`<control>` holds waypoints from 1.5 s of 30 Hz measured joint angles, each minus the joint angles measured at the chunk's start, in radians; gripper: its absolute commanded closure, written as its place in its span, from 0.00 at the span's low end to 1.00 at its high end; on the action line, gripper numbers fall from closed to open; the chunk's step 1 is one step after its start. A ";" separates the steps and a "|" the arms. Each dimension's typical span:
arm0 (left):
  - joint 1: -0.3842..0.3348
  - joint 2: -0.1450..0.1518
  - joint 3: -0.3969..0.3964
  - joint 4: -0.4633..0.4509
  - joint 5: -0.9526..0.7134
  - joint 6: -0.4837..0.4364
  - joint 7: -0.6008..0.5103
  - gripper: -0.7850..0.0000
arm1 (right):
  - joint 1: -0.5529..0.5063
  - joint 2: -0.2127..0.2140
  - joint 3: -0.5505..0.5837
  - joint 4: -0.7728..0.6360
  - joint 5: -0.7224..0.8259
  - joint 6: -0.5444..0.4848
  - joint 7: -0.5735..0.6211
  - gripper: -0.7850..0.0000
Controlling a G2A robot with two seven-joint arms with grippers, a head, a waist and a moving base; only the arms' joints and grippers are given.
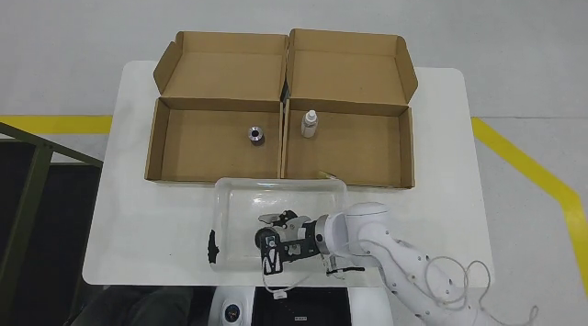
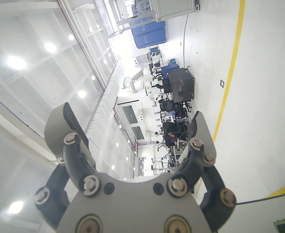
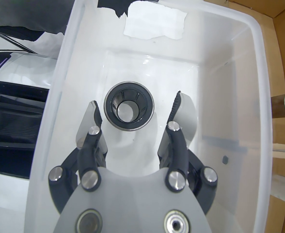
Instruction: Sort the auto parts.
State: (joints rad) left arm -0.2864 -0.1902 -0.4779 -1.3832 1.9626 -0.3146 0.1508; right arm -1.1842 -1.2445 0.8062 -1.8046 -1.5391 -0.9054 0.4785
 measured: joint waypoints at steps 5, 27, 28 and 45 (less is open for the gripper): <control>0.000 0.000 0.000 0.000 0.000 0.000 0.000 0.00 | 0.026 -0.006 -0.021 0.026 0.010 0.008 0.000 0.30; 0.000 0.000 0.000 0.000 0.000 0.000 0.000 0.00 | 0.099 -0.019 -0.072 0.105 0.096 -0.010 -0.052 1.00; 0.000 0.000 0.000 0.000 0.000 0.000 0.000 0.00 | 0.101 -0.019 -0.070 0.103 0.099 -0.010 -0.055 1.00; 0.000 0.000 0.000 0.000 0.000 0.000 0.000 0.00 | 0.121 -0.003 0.015 0.013 0.192 0.001 -0.125 1.00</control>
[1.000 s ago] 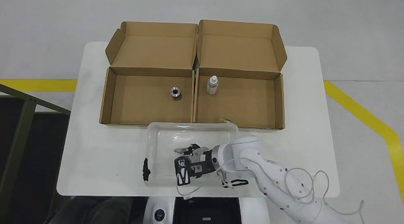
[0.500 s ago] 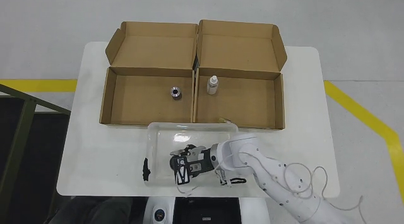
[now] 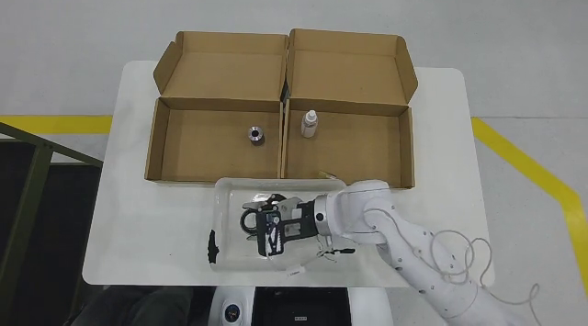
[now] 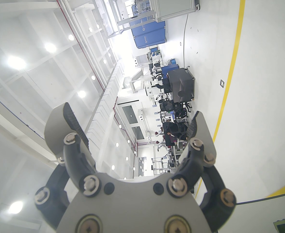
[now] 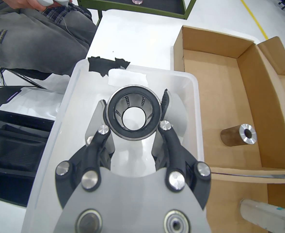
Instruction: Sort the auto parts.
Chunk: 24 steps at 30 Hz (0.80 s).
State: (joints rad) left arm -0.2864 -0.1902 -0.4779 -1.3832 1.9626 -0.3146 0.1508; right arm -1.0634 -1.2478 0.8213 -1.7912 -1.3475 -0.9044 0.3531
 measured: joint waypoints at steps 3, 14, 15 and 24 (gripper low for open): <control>0.000 0.000 0.000 0.000 0.000 0.000 0.000 0.00 | 0.005 0.003 0.018 -0.005 0.022 0.004 -0.009 1.00; 0.000 0.000 0.000 0.000 0.000 0.000 0.000 0.00 | 0.019 0.010 0.074 -0.002 0.118 0.030 -0.031 1.00; 0.000 0.000 0.000 0.000 0.000 0.000 0.000 0.00 | 0.021 0.010 0.080 -0.001 0.130 0.033 -0.033 1.00; 0.000 0.000 0.000 0.000 0.000 0.000 0.000 0.00 | 0.054 0.005 0.091 0.039 0.228 0.085 -0.044 1.00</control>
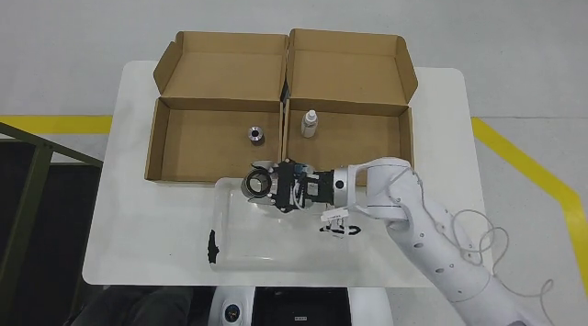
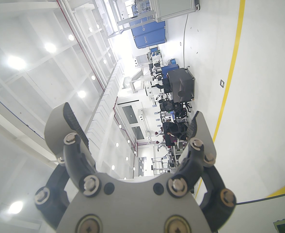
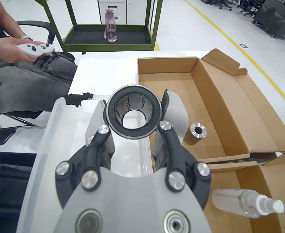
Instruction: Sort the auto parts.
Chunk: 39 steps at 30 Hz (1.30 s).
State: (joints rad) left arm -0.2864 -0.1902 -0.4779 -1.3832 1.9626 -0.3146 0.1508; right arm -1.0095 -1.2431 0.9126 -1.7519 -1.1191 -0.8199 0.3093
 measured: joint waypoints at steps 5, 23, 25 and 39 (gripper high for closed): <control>0.000 0.000 0.000 0.000 0.000 0.000 0.000 0.00 | 0.028 -0.008 -0.014 0.031 0.033 0.028 -0.006 1.00; 0.000 0.000 0.000 0.000 0.000 0.000 0.000 0.00 | 0.148 -0.044 -0.072 0.167 0.066 0.111 -0.045 1.00; 0.000 0.000 0.000 0.000 0.000 0.000 0.000 0.00 | 0.164 -0.050 -0.083 0.186 0.064 0.118 -0.048 1.00; 0.000 0.000 0.000 0.000 0.000 0.000 0.000 0.00 | 0.273 -0.085 -0.145 0.324 0.052 0.122 -0.018 1.00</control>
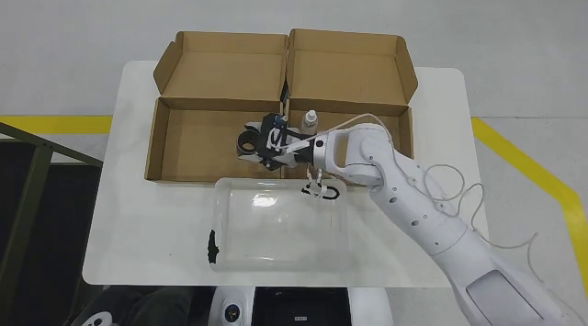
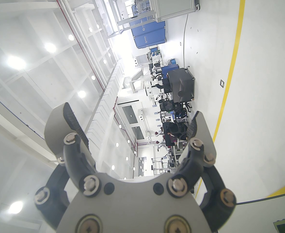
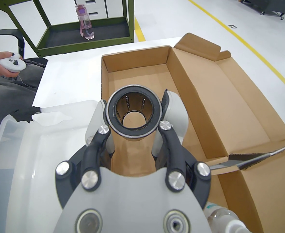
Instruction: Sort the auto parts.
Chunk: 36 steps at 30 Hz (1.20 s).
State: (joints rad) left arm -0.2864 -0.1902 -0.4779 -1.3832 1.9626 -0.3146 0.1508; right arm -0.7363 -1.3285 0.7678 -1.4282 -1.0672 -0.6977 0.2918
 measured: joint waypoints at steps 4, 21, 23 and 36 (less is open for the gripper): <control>0.000 0.000 0.000 0.000 0.000 0.000 0.000 0.00 | 0.020 -0.009 -0.020 0.030 -0.015 0.000 0.016 1.00; 0.000 0.000 0.000 0.000 0.000 0.000 0.000 0.00 | 0.080 -0.046 -0.087 0.144 -0.071 0.003 0.061 1.00; 0.000 0.000 0.000 0.000 0.000 0.000 0.000 0.00 | 0.084 -0.050 -0.091 0.154 -0.074 0.003 0.064 1.00; 0.000 0.000 0.000 0.000 0.000 0.000 0.000 0.00 | 0.101 -0.073 -0.124 0.208 -0.107 -0.009 0.074 1.00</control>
State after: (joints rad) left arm -0.2864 -0.1902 -0.4779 -1.3832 1.9626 -0.3146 0.1508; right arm -0.6357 -1.4014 0.6441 -1.2204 -1.1742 -0.7065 0.3661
